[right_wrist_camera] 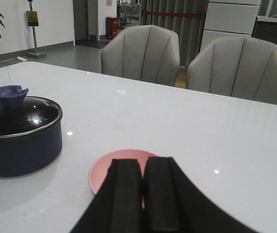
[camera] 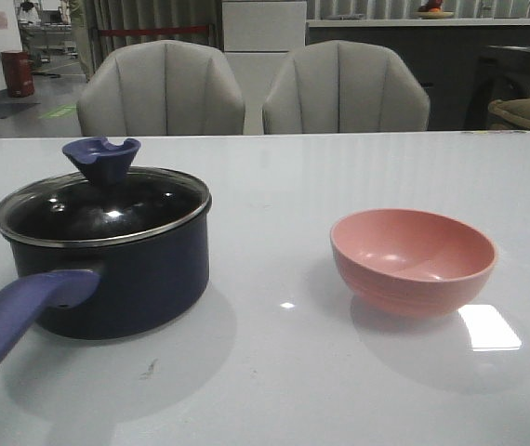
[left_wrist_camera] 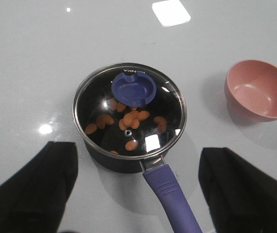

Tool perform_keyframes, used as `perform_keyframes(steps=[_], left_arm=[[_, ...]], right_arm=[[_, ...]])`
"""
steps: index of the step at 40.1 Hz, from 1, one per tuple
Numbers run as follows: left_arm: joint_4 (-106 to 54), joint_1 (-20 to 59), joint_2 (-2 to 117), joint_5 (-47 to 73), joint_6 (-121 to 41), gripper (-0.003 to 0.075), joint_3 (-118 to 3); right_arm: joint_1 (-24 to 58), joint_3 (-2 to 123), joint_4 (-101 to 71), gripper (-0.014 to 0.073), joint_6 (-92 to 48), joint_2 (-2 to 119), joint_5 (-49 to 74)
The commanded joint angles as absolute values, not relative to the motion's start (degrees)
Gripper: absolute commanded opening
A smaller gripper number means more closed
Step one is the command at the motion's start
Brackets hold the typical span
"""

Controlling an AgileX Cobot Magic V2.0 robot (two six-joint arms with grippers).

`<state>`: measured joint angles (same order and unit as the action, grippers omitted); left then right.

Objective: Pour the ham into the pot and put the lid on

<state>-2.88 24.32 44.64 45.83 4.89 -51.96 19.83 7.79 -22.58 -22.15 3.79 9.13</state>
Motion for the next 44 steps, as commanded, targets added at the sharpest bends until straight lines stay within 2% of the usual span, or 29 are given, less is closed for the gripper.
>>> perform_keyframes(steps=[1,13,19,22,24,29,30,32,44], left_arm=[[-3.3,24.7,37.1,38.3,5.0,0.0565,-47.4],[-2.2,24.7,10.3,29.8,5.0,0.0564,-28.9],[0.6,24.7,1.6,26.9,5.0,0.0547,-23.0],[1.0,24.7,-0.7,25.4,5.0,0.0471,-20.9],[1.0,24.7,-1.4,24.1,5.0,0.0391,-20.0],[1.6,24.7,-1.3,22.3,5.0,0.0120,-19.1],[1.6,24.7,-1.3,22.3,5.0,0.0103,-19.1],[1.6,24.7,-1.3,22.3,5.0,0.0126,-19.1],[1.6,24.7,-1.3,22.3,5.0,0.0113,-19.1]], right_arm=[[19.8,9.3,-22.8,0.0159,-22.1,4.3,4.5],[19.8,9.3,-22.8,0.0159,-22.1,4.3,4.5],[19.8,9.3,-22.8,0.0159,-22.1,4.3,4.5],[19.8,9.3,-22.8,0.0159,-22.1,4.3,4.5],[19.8,9.3,-22.8,0.0159,-22.1,4.3,4.5],[19.8,9.3,-22.8,0.0159,-22.1,4.3,4.5],[19.8,9.3,-22.8,0.0159,-22.1,4.3,4.5],[19.8,9.3,-22.8,0.0159,-22.1,4.3,4.5],[19.8,9.3,-22.8,0.0159,-22.1,4.3,4.5]])
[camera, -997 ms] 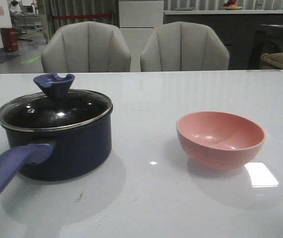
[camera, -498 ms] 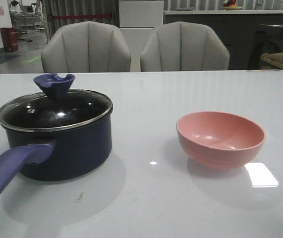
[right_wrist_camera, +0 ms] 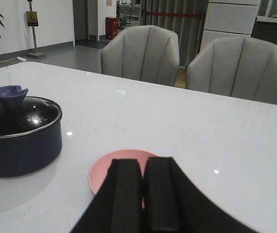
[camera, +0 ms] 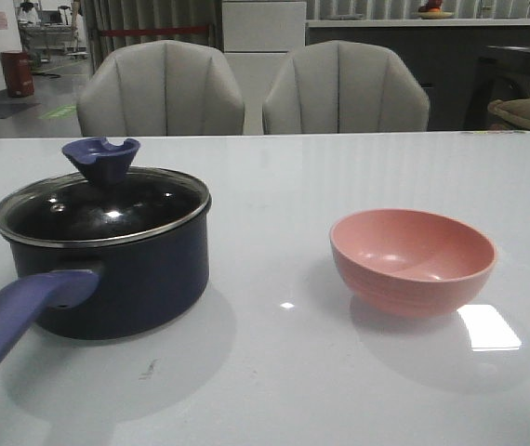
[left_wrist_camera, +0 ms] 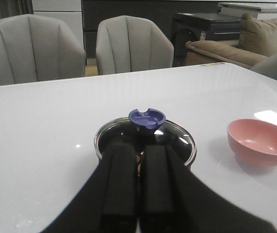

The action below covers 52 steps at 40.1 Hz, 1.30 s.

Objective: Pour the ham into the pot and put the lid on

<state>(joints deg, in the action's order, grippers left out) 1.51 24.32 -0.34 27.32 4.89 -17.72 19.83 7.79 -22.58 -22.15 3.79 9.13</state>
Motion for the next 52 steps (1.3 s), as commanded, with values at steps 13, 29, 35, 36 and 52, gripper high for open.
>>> perform_keyframes(steps=[13,29,35,36,52], left_arm=[[2.8,24.1,-1.3,21.5,5.0,0.0113,-17.7],[2.7,7.2,-1.3,-3.8,5.0,0.0113,0.6],[1.8,1.8,-1.3,-2.1,5.0,0.0113,1.5],[1.8,1.4,-1.3,-2.1,5.0,0.0113,1.5],[1.8,1.1,-1.3,-2.1,5.0,0.0113,1.5]], right_arm=[[19.8,9.3,-22.8,0.0159,-22.1,4.3,4.5],[19.8,9.3,-22.8,0.0159,-22.1,4.3,4.5],[19.8,9.3,-22.8,0.0159,-22.1,4.3,4.5],[19.8,9.3,-22.8,0.0159,-22.1,4.3,4.5],[19.8,9.3,-22.8,0.0159,-22.1,4.3,4.5]])
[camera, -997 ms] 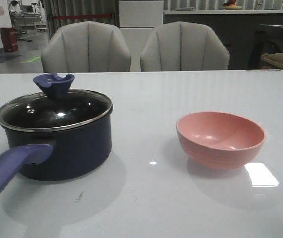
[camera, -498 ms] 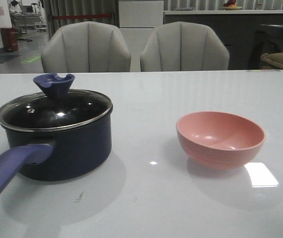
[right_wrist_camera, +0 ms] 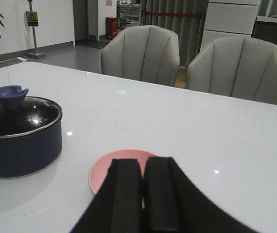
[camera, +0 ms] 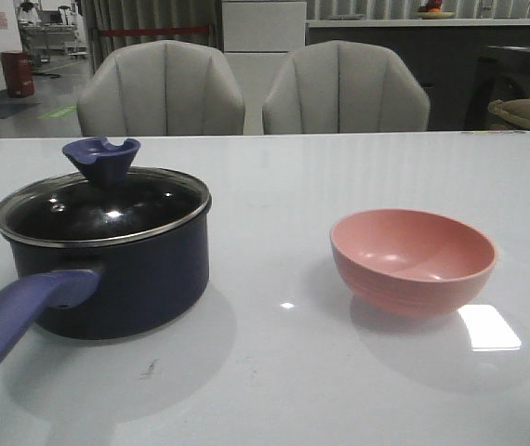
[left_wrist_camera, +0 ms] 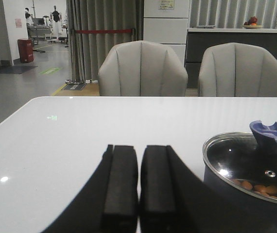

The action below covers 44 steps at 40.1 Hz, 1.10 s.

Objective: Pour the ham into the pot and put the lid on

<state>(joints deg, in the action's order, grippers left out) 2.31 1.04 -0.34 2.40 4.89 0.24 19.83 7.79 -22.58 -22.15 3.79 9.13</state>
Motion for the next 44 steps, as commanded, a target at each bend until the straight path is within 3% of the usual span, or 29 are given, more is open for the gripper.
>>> perform_keyframes(steps=[1,27,32,44], left_arm=[[1.8,1.1,-1.3,-2.1,5.0,0.0113,1.5],[1.8,1.1,-1.3,-2.1,5.0,0.0113,1.5],[1.8,1.1,-1.3,-2.1,5.0,0.0113,1.5],[1.8,1.1,-1.3,-2.1,5.0,0.0113,1.5]], right_arm=[[19.8,9.3,-22.8,0.0159,-22.1,4.3,4.5],[19.8,9.3,-22.7,0.0159,-22.1,4.3,4.3],[19.6,7.9,-15.8,0.0159,-21.8,4.3,2.3],[8.8,3.0,-1.7,0.0159,-3.3,-1.4,0.6]])
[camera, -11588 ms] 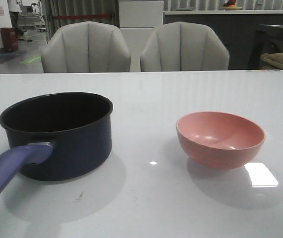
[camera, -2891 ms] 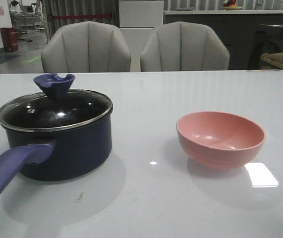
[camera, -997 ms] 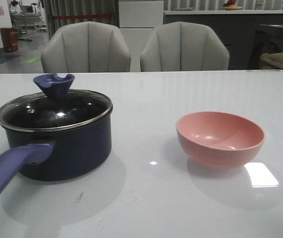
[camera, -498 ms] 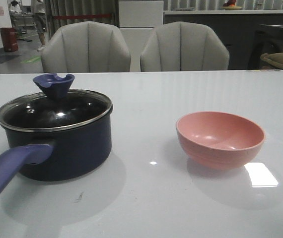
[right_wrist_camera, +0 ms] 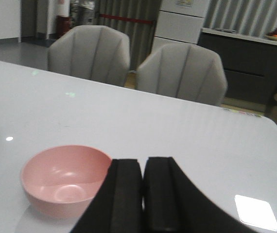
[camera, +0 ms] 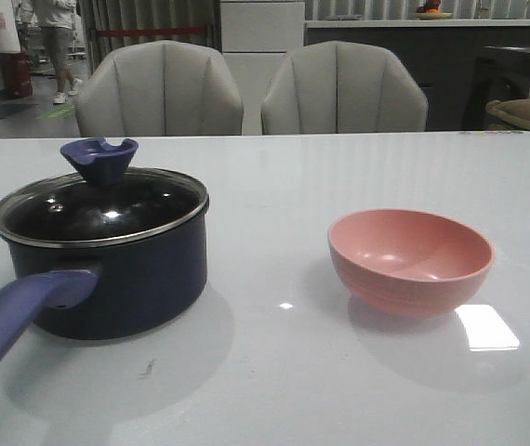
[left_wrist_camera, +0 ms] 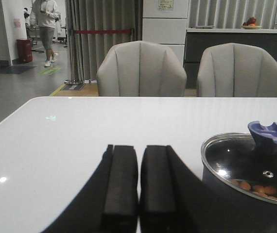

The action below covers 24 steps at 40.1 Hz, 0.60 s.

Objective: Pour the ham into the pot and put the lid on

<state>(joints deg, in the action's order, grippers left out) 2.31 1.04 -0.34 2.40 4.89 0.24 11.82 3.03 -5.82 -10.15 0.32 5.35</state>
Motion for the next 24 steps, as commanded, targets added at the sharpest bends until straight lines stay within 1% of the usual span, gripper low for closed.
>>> perform_keyframes(steps=[1,7,24], left_arm=[[1.8,1.1,-1.3,-2.1,5.0,0.0113,1.5],[1.8,1.1,-1.3,-2.1,5.0,0.0113,1.5],[1.8,1.0,-1.3,-2.1,5.0,0.0113,1.5]], right_arm=[[7.9,2.3,-0.9,0.0159,-1.9,-1.9,0.5],[7.1,-1.3,1.3,0.0159,1.9,-1.7,-2.8],[7.2,-1.3,1.7,0.0159,4.2,-1.7,-3.2]])
